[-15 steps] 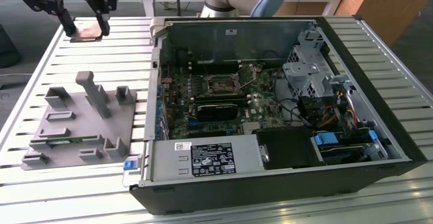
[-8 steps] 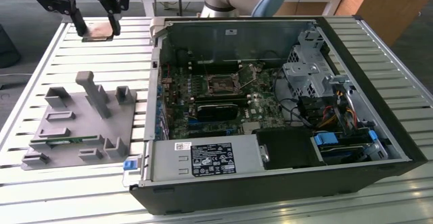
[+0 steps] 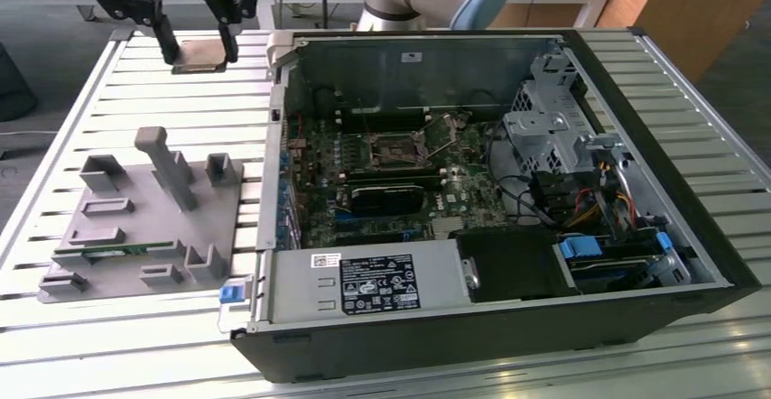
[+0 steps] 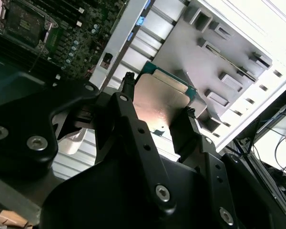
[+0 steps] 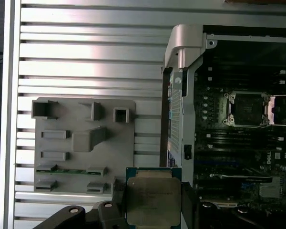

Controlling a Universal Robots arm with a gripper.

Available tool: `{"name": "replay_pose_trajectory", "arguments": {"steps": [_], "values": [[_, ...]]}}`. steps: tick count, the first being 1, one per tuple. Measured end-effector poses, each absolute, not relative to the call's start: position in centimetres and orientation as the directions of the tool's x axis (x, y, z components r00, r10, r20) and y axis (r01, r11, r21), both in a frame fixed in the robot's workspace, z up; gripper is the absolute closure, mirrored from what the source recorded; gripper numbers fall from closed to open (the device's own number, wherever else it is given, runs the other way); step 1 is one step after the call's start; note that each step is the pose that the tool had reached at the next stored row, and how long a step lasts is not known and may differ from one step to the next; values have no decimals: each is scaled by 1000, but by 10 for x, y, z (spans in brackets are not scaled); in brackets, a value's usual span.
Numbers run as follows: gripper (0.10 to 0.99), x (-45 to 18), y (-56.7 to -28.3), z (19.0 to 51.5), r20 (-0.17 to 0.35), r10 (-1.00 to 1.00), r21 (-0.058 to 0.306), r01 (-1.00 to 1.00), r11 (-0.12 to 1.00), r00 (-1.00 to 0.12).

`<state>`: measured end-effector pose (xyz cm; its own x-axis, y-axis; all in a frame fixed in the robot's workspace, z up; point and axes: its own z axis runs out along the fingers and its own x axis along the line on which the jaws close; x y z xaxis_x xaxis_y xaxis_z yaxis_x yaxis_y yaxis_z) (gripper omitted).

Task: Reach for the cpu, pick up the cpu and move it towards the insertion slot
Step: 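Pick up the cpu and move it towards the insertion slot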

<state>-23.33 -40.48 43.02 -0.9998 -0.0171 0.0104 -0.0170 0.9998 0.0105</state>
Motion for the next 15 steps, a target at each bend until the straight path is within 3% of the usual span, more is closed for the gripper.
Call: {"name": "replay_pose_trajectory", "arguments": {"steps": [15], "values": [[545, -191, -405, 430, 10, -17, 11, -17, 1000, -1000]]}}
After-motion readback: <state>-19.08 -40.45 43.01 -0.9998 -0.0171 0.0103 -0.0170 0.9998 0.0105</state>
